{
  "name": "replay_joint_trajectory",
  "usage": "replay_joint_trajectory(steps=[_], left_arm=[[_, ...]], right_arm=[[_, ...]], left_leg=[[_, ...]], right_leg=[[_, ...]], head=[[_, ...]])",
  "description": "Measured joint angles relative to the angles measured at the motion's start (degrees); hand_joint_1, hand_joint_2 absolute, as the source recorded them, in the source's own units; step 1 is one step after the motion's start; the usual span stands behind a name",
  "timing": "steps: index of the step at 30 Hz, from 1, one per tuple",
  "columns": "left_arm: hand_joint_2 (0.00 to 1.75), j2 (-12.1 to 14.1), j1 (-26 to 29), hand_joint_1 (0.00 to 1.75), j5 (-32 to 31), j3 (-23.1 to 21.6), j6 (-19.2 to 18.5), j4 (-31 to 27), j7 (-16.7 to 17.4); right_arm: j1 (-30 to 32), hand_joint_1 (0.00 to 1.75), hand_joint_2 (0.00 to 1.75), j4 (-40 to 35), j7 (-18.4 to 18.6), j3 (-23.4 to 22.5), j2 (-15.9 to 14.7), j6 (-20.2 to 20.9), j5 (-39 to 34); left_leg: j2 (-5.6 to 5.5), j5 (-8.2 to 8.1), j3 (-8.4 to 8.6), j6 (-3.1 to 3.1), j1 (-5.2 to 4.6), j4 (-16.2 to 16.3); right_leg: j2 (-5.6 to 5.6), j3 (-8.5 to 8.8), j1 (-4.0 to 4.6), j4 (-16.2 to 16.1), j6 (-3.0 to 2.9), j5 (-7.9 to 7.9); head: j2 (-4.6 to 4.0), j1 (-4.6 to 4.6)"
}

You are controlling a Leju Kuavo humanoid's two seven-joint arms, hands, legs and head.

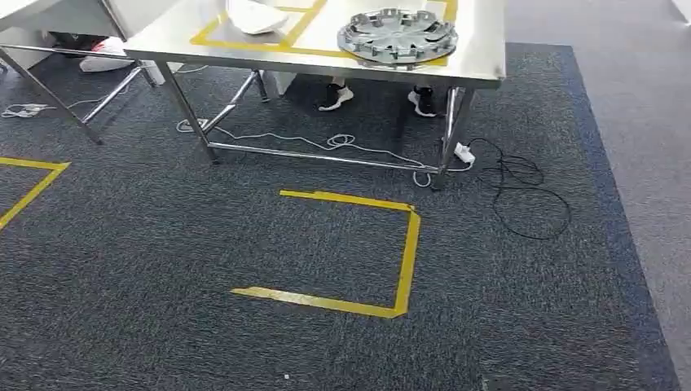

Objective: Take the parts from the cabinet and place them on the table.

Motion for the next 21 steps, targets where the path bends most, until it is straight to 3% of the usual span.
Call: replay_joint_trajectory(steps=[1, 2, 3, 5, 6, 7, 8, 9, 10, 11, 12, 15, 16, 17, 18, 19, 21], left_arm=[[0.0, 0.0, 0.1, 0.0, 0.0, 0.0, 0.0, 0.0, 0.0], [0.0, 0.0, 0.1, 0.0, 0.1, 0.1, 0.0, 0.0, 0.0], [0.0, 0.1, -0.2, 0.0, 0.1, 0.2, 0.0, 0.0, -0.1], [0.0, -0.1, -0.4, 0.0, 0.2, 0.2, -0.2, 0.0, -0.2], [0.0, 0.0, -0.3, 0.0, 0.2, 0.3, -0.2, 0.0, -0.2], [0.0, 0.0, -0.2, 0.0, 0.2, 0.3, -0.3, 0.0, -0.2], [0.0, 0.1, -0.1, 0.0, 0.4, 0.4, -0.4, 0.0, -0.2], [0.0, 0.1, -0.1, 0.0, 0.5, 0.4, -0.6, 0.0, -0.2], [0.0, 0.1, -0.1, 0.0, 0.6, 0.6, -0.7, 0.0, -0.3], [0.0, 0.1, -0.2, 0.0, 0.7, 0.9, -0.9, 0.0, -0.3], [0.0, 0.2, -0.4, 0.0, 0.9, 1.1, -1.0, 0.0, -0.3], [0.0, 0.6, 0.1, 0.0, 1.4, 1.5, -1.5, 0.0, -0.3], [0.0, 1.2, 0.2, 0.0, 1.5, 1.6, -1.6, 0.0, -0.3], [0.0, 1.1, 0.3, 0.0, 1.5, 1.7, -1.8, 0.0, -0.3], [0.0, 1.2, 0.2, 0.0, 1.5, 1.7, -2.0, 0.0, -0.3], [0.0, 1.3, 0.0, 0.0, 1.6, 1.7, -1.9, 0.0, -0.4], [0.0, 1.4, -0.1, 0.0, 1.6, 1.9, -1.9, 0.0, -0.5]], right_arm=[[0.0, 0.0, 0.0, 0.0, 0.0, 0.0, 0.0, 0.0, 0.0], [-0.1, 0.0, 0.0, 0.0, -0.1, 0.0, 0.0, -0.1, 0.1], [-0.1, 0.0, 0.0, 0.0, 0.0, 0.0, 0.0, -0.2, 0.2], [0.3, 0.0, 0.0, 0.0, 0.1, 0.0, 0.0, -0.3, 0.4], [0.4, 0.0, 0.0, 0.0, 0.1, 0.0, 0.0, -0.3, 0.5], [0.4, 0.0, 0.0, 0.0, 0.1, 0.0, 0.0, -0.4, 0.5], [0.4, 0.0, 0.0, 0.0, 0.2, 0.0, 0.0, -0.5, 0.6], [0.4, 0.0, 0.0, 0.0, 0.2, 0.0, 0.0, -0.7, 0.8], [0.4, 0.0, 0.0, 0.0, 0.2, 0.0, 0.0, -0.9, 1.0], [0.3, 0.0, 0.0, 0.0, 0.3, 0.0, 0.0, -1.2, 1.2], [0.3, 0.0, 0.0, 0.0, 0.3, 0.1, 0.0, -1.5, 1.6], [0.3, 0.0, 0.0, 0.0, 0.3, 0.4, 0.2, -2.3, 2.1], [0.2, 0.0, 0.0, 0.0, 0.4, 0.5, 0.6, -2.5, 2.2], [0.1, 0.0, 0.0, 0.0, 0.4, 0.5, 0.6, -2.8, 2.4], [0.1, 0.0, 0.0, 0.0, 0.4, 0.5, 0.8, -3.0, 2.5], [0.2, 0.0, 0.0, 0.0, 0.5, 0.5, 0.8, -3.0, 2.6], [0.3, 0.0, 0.0, 0.0, 0.6, 0.5, 0.8, -3.0, 2.7]], left_leg=[[-0.39, 0.51, 0.62, -0.5, 0.75, -1.0], [-1.0, 0.77, 0.65, -0.32, 0.79, -1.4], [-1.79, 0.89, 0.34, -0.24, 0.86, -1.4], [-3.36, 1.01, 0.07, -0.3, 0.83, -1.3], [-4.09, 1.07, 0.05, -0.39, 0.83, -1.3], [-4.84, 1.14, 0.12, -0.49, 0.84, -1.3], [-5.68, 1.18, 0.18, -0.57, 0.85, -1.3], [-6.5, 1.22, 0.21, -0.68, 0.89, -1.1], [-7.18, 1.2, 0.21, -0.81, 0.92, -1.0], [-7.75, 1.22, -0.03, -1.1, 0.96, -0.8], [-8.55, 1.18, -0.58, -1.52, 0.71, -0.2], [-10.39, 2.04, -1.24, -2.84, 1.07, -0.5], [-10.37, 1.81, -1.44, -2.93, 1.03, -0.2], [-7.05, 0.77, -1.88, -3.31, 0.72, 0.9], [-4.7, -1.38, -3.42, -3.83, 0.85, 4.1], [-3.62, -3.81, -5.63, -4.22, 1.07, 8.9], [-3.09, -6.88, -9.39, -4.78, 1.55, 17.3]], right_leg=[[1.4, -0.43, -0.22, 0.3, 0.32, -0.75], [5.32, -1.13, -0.43, 2.2, 0.54, -2.09], [7.41, -3.01, -0.65, 6.3, 0.8, -4.25], [8.35, -7.51, -0.97, 15.6, 1.25, -8.06], [8.35, -8.93, -1.03, 18.1, 1.42, -8.4], [8.36, -9.11, -1.11, 17.9, 1.55, -7.19], [8.41, -7.95, -1.23, 14.7, 1.63, -4.45], [8.72, -5.74, -1.39, 9.5, 1.7, -1.28], [9.87, -3.51, -1.61, 4.4, 1.71, 1.3], [13.03, -2.01, -1.97, 1.4, 1.52, 1.02], [13.59, -1.83, -2.08, 0.0, 1.34, 0.96], [11.75, -1.5, -1.68, 0.4, 0.23, 1.3], [10.83, -1.4, -2.29, -0.2, -0.43, 1.79], [10.26, -1.25, -2.17, -0.3, -0.69, 1.93], [9.42, -1.25, -2.14, -0.4, -0.96, 1.92], [8.47, -1.33, -2.09, -0.4, -1.03, 1.87], [6.47, -1.4, -2.08, -0.3, -1.08, 1.74]], head=[[0.0, 0.0], [0.0, 0.09], [0.0, 0.28], [0.0, 0.31], [0.0, 0.31], [0.0, 0.31], [0.0, 0.28], [0.0, 0.31], [0.0, 0.33], [0.0, 0.26], [0.0, 0.18], [0.0, 0.22], [0.0, 0.31], [0.0, 0.0], [0.0, -0.5], [0.0, -0.55], [0.0, -0.57]])
